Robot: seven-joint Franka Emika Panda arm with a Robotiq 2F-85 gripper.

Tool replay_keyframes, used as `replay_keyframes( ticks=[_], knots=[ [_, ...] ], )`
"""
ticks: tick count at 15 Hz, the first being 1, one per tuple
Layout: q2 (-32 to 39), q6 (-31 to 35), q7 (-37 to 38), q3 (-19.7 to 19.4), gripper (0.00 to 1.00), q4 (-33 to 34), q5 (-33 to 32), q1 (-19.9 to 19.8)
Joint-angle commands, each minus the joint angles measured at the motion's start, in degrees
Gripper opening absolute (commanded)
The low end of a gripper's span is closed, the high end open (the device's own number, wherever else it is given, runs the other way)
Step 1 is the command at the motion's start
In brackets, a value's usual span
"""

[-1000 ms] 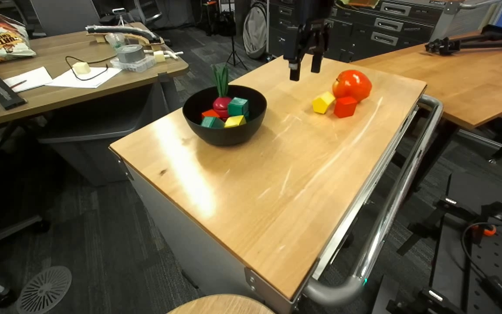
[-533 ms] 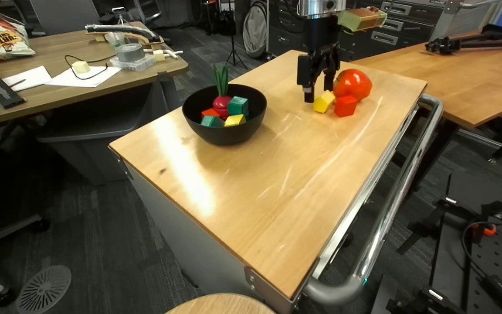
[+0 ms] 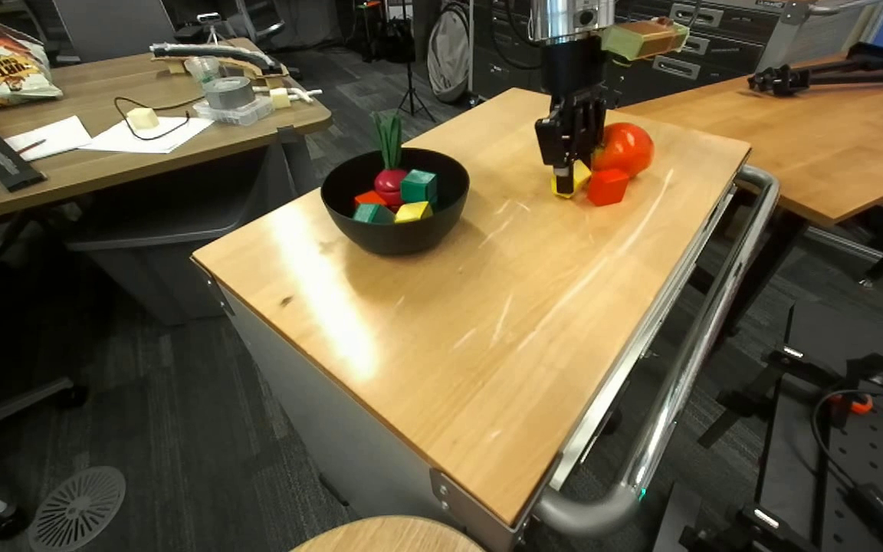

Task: Put all the colored objects on the table in the bowl except the apple- move it backward

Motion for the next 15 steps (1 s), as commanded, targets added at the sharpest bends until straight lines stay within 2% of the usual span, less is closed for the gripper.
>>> replay_keyframes(
  ticks=[1,4,5,9,12,15],
  knots=[
    [-2.1,-0.8,0.0,0.3,0.21,-0.6,0.5,0.2],
    [-8.0,3.6,-3.9,2.3,0.21,-4.2,4.0,0.1],
    [-11.6,3.8,-4.3,2.9,0.21,-5.8,4.8,0.8],
    [-18.5,6.2,-7.4,5.8,0.21,-7.4,7.9,4.1],
    [-16.6,13.3,-9.5,7.5,0.21,-5.5,10.3,7.3],
    [-10.8,27.3,-8.6,9.0,0.21,-3.1,12.4,9.8]
  ],
)
